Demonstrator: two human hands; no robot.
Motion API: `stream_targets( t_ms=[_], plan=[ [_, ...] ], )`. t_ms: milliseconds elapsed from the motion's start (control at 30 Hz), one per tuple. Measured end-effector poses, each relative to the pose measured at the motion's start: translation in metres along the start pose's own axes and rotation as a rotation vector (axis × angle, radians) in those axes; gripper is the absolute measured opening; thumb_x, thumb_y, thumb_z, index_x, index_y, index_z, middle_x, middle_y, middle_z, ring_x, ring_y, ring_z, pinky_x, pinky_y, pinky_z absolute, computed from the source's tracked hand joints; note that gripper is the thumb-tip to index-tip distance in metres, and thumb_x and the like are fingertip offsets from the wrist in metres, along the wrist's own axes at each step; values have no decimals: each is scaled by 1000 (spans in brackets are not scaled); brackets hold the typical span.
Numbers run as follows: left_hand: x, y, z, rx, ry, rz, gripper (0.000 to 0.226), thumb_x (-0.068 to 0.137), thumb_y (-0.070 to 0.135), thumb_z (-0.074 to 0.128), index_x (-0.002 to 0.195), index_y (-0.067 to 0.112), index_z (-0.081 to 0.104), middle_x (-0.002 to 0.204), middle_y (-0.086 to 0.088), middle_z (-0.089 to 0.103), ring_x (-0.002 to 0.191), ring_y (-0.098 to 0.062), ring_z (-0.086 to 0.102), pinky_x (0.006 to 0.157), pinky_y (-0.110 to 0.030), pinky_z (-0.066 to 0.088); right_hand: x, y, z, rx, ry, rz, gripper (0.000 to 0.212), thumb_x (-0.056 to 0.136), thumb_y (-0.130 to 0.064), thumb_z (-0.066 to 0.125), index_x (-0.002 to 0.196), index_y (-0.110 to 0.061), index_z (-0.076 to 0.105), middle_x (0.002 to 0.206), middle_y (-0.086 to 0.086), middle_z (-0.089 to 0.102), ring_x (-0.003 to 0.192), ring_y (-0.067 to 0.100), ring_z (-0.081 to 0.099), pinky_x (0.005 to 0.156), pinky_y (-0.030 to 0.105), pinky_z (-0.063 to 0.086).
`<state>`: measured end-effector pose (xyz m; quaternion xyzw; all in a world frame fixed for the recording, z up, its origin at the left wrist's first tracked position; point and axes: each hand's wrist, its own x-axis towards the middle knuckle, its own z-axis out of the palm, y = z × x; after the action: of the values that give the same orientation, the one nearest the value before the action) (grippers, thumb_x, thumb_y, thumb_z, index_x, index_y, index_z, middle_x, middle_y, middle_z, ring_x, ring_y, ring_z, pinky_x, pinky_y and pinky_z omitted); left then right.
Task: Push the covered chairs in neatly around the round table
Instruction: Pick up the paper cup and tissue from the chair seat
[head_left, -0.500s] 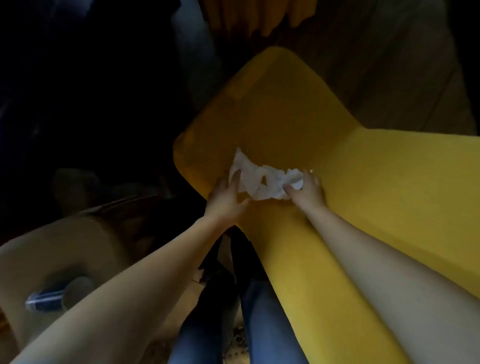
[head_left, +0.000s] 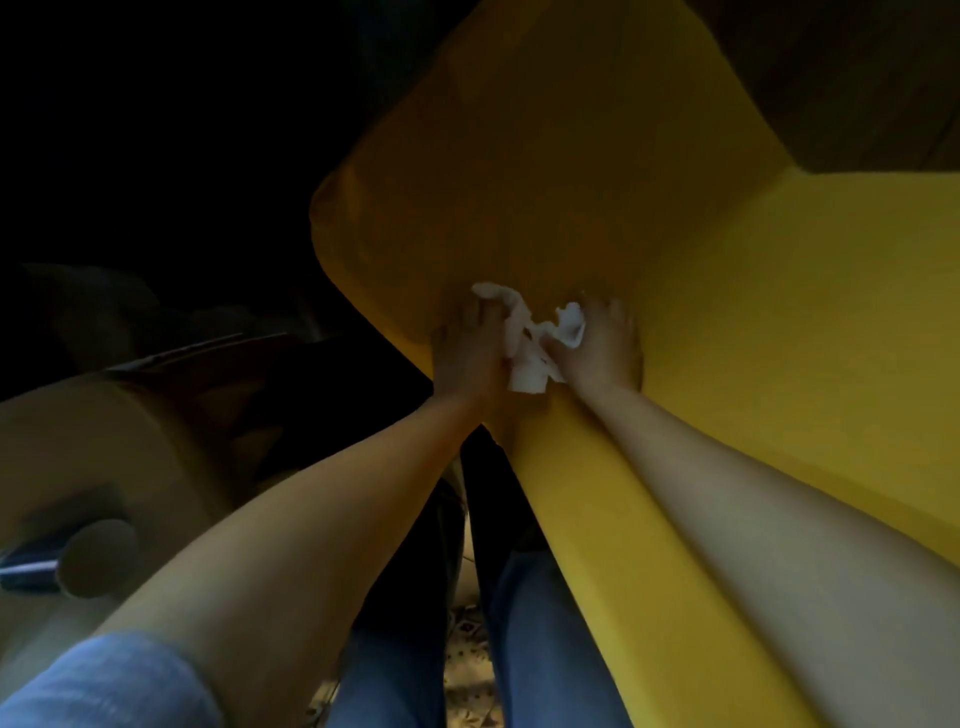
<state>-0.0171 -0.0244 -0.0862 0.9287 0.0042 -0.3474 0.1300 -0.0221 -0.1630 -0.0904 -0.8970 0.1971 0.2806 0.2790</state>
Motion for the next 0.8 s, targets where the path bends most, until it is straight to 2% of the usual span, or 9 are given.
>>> stream_targets(
  t_ms=[100, 167, 267, 333, 367, 467, 600, 700, 800],
  plan=[
    [-13, -15, 1, -192, -10, -11, 42, 90, 14, 54, 128, 17, 36, 127, -8, 53, 110, -30, 54, 87, -43, 46, -2, -3, 4, 42, -91, 6, 41, 86, -27, 64, 123, -17, 49, 122, 8, 58, 108, 30, 56, 74, 33, 41],
    [-26, -28, 0, -274, -34, -66, 40, 91, 16, 53, 128, 18, 38, 123, -8, 57, 105, -31, 58, 83, -43, 50, -5, -9, 8, 37, -141, 30, 38, 86, -26, 64, 120, -16, 50, 119, 9, 60, 105, 31, 58, 71, 33, 40],
    [-47, -50, -2, -285, -31, -149, 34, 93, 19, 48, 126, 17, 43, 121, -9, 58, 107, -30, 57, 81, -41, 49, -16, -23, 19, 44, -257, 84, 38, 88, -29, 63, 119, -9, 57, 107, 12, 64, 99, 32, 60, 72, 35, 44],
    [-65, -70, -3, -275, -34, -188, 28, 93, 21, 45, 120, 16, 49, 116, -10, 60, 101, -30, 58, 71, -35, 45, -29, -33, 29, 77, -320, 98, 34, 89, -28, 61, 114, -5, 62, 92, 12, 64, 89, 31, 61, 67, 34, 42],
    [-74, -82, -2, -291, -51, -207, 26, 92, 22, 44, 116, 15, 51, 114, -10, 60, 98, -29, 59, 69, -32, 41, -35, -38, 35, 93, -343, 89, 32, 90, -27, 60, 112, -4, 63, 94, 13, 64, 89, 31, 61, 67, 34, 41],
    [-100, -123, 6, -386, -165, -300, 28, 95, 27, 41, 115, 12, 55, 113, -10, 61, 99, -27, 58, 71, -29, 39, -52, -59, 52, 148, -437, 101, 25, 92, -21, 56, 112, -7, 60, 100, 9, 61, 93, 28, 60, 67, 33, 43],
    [-134, -175, 26, -537, -210, -438, 28, 97, 21, 41, 115, 5, 55, 121, -13, 58, 107, -27, 55, 89, -34, 45, -71, -91, 85, 174, -566, 93, 6, 92, -15, 55, 98, -15, 55, 86, -5, 52, 85, 19, 53, 80, 31, 40],
    [-153, -203, 37, -583, -233, -452, 29, 95, 24, 44, 117, 10, 55, 120, -10, 59, 108, -23, 56, 94, -41, 47, -86, -118, 113, 68, -637, -5, 16, 95, -19, 49, 107, -10, 55, 93, -3, 51, 94, 22, 52, 78, 28, 38],
    [-164, -222, 45, -669, -231, -477, 41, 91, 31, 52, 127, 12, 48, 124, -8, 54, 114, -25, 53, 94, -41, 46, -98, -145, 137, -57, -682, -61, 28, 95, -26, 46, 118, -11, 54, 108, 3, 54, 99, 20, 52, 75, 24, 36]
  ],
)
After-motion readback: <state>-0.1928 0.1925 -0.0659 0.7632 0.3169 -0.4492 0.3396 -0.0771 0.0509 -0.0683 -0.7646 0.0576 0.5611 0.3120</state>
